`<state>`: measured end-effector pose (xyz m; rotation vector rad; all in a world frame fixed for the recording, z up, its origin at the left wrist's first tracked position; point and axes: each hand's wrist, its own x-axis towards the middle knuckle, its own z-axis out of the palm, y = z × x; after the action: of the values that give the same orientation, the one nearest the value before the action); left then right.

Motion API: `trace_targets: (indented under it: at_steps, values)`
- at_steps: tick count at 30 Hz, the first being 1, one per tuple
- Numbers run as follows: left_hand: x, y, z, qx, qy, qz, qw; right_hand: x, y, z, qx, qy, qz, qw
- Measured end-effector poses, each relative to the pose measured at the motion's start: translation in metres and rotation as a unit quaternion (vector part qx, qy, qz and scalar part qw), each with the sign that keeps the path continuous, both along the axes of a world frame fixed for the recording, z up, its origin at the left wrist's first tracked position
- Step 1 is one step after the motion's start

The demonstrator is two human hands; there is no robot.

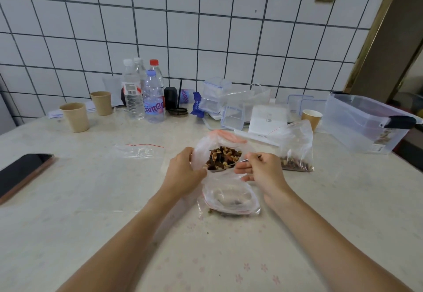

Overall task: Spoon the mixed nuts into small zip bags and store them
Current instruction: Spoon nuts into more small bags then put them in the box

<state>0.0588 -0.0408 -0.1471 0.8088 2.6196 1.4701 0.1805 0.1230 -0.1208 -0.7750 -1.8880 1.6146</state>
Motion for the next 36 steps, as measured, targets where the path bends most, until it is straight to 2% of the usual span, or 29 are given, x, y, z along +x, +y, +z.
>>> trace_targets:
  at_steps: [9, 12, 17, 23, 31, 36]
  values:
    - [0.003, -0.002, 0.007, 0.039, -0.011, -0.011, 0.999, -0.007, -0.003, -0.004, 0.015, 0.011, -0.072, 0.997]
    - [0.005, -0.001, 0.009, 0.054, -0.016, -0.017, 0.998, -0.007, -0.005, -0.006, 0.049, 0.002, -0.044, 0.998]
    - [0.006, -0.002, 0.008, 0.058, -0.024, -0.025, 0.998, -0.010, 0.000, -0.010, 0.025, -0.002, -0.034, 0.999]
    - [-0.001, -0.003, 0.007, 0.058, -0.025, -0.004, 0.998, -0.009, 0.003, -0.015, 0.094, 0.011, -0.005, 0.995]
    - [-0.004, -0.002, 0.004, 0.093, 0.000, 0.035, 0.995, 0.001, 0.009, -0.010, -0.010, 0.046, 0.012, 0.999]
    - [-0.005, -0.002, 0.002, 0.092, 0.012, 0.054, 0.994, 0.006, 0.012, -0.004, 0.013, 0.052, 0.008, 0.999]
